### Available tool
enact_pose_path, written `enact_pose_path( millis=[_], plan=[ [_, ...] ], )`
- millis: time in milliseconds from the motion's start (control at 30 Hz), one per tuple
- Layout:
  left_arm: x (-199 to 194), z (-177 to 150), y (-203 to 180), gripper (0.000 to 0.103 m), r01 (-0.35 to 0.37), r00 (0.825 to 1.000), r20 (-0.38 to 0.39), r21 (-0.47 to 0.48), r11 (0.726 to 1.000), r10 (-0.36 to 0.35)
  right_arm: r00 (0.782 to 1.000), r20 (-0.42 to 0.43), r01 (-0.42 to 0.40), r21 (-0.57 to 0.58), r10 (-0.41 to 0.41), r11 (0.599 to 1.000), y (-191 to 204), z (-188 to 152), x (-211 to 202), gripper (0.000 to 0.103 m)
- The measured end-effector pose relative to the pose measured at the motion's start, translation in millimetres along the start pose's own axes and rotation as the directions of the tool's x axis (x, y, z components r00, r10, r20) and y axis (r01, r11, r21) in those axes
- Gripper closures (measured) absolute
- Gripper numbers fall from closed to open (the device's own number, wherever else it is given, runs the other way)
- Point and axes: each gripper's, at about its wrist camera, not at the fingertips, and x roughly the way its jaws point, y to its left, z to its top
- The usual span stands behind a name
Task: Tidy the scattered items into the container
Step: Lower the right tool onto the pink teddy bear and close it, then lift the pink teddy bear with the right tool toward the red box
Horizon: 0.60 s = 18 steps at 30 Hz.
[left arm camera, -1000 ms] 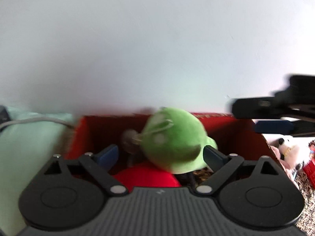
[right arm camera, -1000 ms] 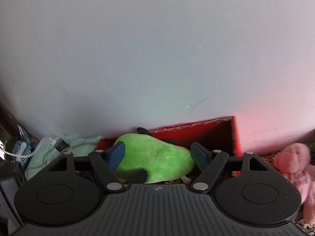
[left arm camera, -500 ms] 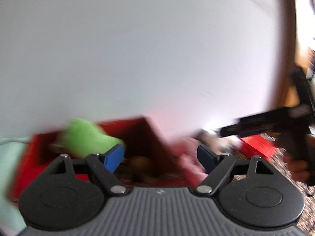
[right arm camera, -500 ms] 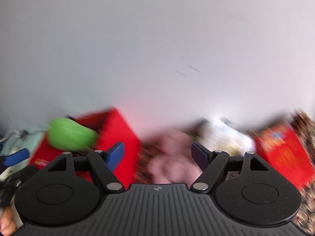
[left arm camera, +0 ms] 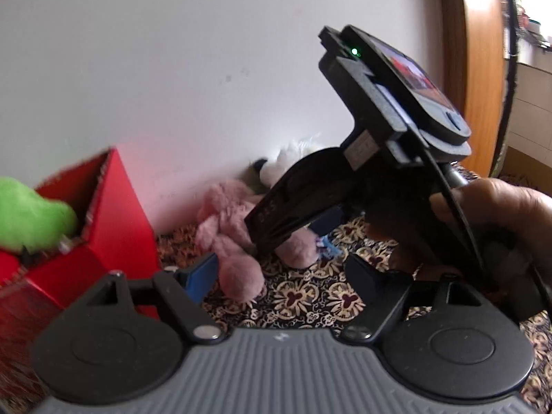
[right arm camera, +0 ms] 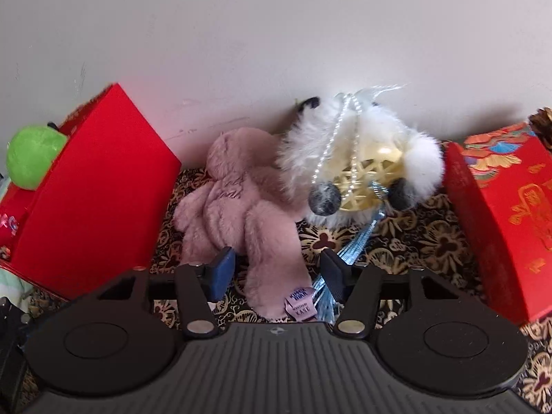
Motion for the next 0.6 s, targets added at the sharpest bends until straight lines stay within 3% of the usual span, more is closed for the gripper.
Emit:
enact_pose_path(
  millis=[67, 167, 233, 500, 600],
  plan=[
    [14, -2, 5, 0.022, 0.0, 1.0, -0.024, -0.031, 1.0, 0.0, 1.0, -0.018, 0.012, -0.014, -0.013, 1.0, 2, 0, 9, 0.06],
    [21, -6, 14, 0.012, 0.027, 0.999, -0.026, -0.083, 0.996, -0.029, 1.0, -0.02, 0.004, -0.016, -0.004, 1.0, -2, -1, 5, 0.07],
    [20, -9, 19, 0.017, 0.036, 0.999, -0.025, -0.096, 0.995, -0.038, 1.0, -0.023, -0.021, -0.008, 0.021, 1.0, -8, -4, -6, 0.07],
    [-15, -35, 24, 0.013, 0.136, 0.99, -0.024, -0.155, 0.979, -0.141, 0.993, -0.073, -0.1, -0.065, 0.095, 0.993, -10, -47, -48, 0.07],
    [-23, -44, 10, 0.026, 0.167, 0.982, -0.068, -0.138, 0.976, -0.177, 0.986, -0.109, -0.129, -0.038, 0.124, 0.991, -14, -68, -55, 0.069]
  ],
)
